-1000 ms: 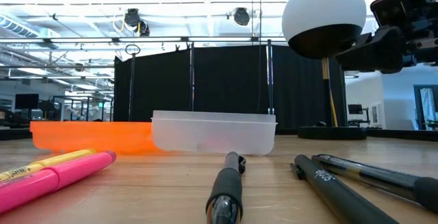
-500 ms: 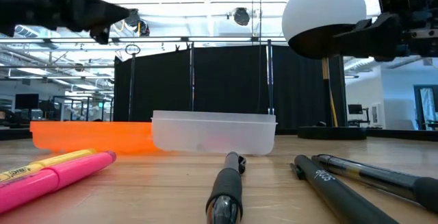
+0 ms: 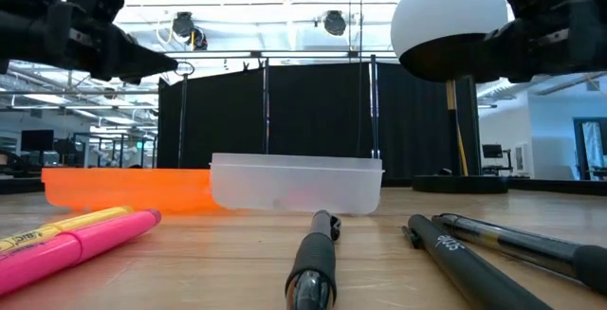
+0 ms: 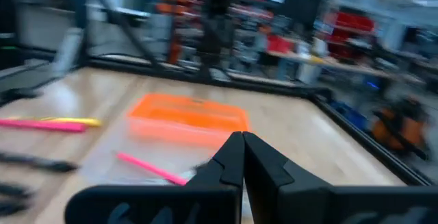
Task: Pick & place school supplies into a supply box
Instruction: Put the right black pen into the supply box, then put the yellow pen into the supply box
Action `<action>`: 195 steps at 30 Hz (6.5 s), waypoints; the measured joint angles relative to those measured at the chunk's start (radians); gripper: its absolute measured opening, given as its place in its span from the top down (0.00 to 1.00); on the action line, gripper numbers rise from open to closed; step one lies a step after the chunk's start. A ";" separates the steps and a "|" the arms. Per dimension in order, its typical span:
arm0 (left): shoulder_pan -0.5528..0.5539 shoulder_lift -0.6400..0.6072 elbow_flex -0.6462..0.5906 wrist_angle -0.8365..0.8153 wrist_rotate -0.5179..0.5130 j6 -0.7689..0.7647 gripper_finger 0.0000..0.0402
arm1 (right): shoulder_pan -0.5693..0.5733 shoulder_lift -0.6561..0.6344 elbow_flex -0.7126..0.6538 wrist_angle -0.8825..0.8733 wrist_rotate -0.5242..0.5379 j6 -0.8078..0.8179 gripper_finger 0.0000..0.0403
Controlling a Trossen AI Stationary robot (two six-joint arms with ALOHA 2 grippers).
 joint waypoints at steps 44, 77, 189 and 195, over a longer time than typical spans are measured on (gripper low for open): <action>0.000 0.002 0.001 -0.199 0.022 -0.211 0.98 | 0.405 1.148 1.756 -1.823 0.003 1.663 1.00; 0.000 0.002 0.001 -0.209 0.015 -0.166 0.95 | 0.389 1.316 1.757 -1.817 -0.304 2.076 0.61; 0.000 0.002 0.001 -0.235 -0.058 -0.043 0.95 | 0.000 0.279 0.523 -0.555 0.137 0.236 0.99; 0.000 0.001 0.001 -0.138 -0.089 -0.014 0.95 | -0.047 0.127 0.314 -0.437 0.001 0.201 1.00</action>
